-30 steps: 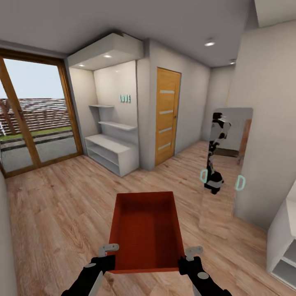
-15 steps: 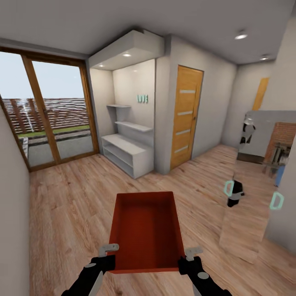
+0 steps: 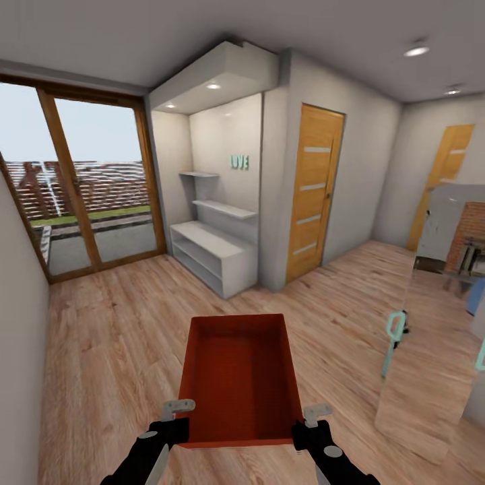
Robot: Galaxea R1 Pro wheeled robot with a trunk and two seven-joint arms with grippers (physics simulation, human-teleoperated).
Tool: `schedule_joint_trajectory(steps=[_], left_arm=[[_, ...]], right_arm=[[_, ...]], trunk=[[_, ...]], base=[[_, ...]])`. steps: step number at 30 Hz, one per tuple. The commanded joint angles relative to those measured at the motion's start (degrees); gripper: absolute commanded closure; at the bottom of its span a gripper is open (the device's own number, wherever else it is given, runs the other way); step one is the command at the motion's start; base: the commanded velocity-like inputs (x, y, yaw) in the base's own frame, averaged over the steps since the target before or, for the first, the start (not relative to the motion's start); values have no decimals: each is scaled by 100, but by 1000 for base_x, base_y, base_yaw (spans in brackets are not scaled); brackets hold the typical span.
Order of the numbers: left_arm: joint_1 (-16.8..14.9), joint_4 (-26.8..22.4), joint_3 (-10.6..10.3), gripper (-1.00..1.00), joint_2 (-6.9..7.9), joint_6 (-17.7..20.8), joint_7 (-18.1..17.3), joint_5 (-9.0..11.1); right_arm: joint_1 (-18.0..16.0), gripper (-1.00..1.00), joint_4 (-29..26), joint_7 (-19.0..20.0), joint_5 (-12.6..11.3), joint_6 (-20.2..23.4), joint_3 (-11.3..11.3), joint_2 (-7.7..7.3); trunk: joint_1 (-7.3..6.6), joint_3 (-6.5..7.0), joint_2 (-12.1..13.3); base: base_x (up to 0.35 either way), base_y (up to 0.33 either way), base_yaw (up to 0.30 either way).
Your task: Move the two storage containers from the living room to the garage. In the garage, place one container on the floor and stack the other container on top of it (either order is fine).
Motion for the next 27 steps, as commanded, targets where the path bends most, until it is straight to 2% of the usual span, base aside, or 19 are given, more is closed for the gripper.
schedule_joint_trajectory(steps=[1,7,27], left_arm=[[6,-16,-17,100,-8,-172,44,-83],[6,-14,-17,100,-8,-170,44,-83],[6,-16,-17,100,-8,-164,44,-83]], right_arm=[[-8,100,18,-22,-62,-14,-28,180],[-8,100,17,-22,-62,-14,-31,180],[-8,100,18,-22,-62,-14,-31,180]], trunk=[[5,-2,-4],[5,-2,-4],[5,-2,-4]], base=[[327,0,120],[327,0,132],[327,0,3]])
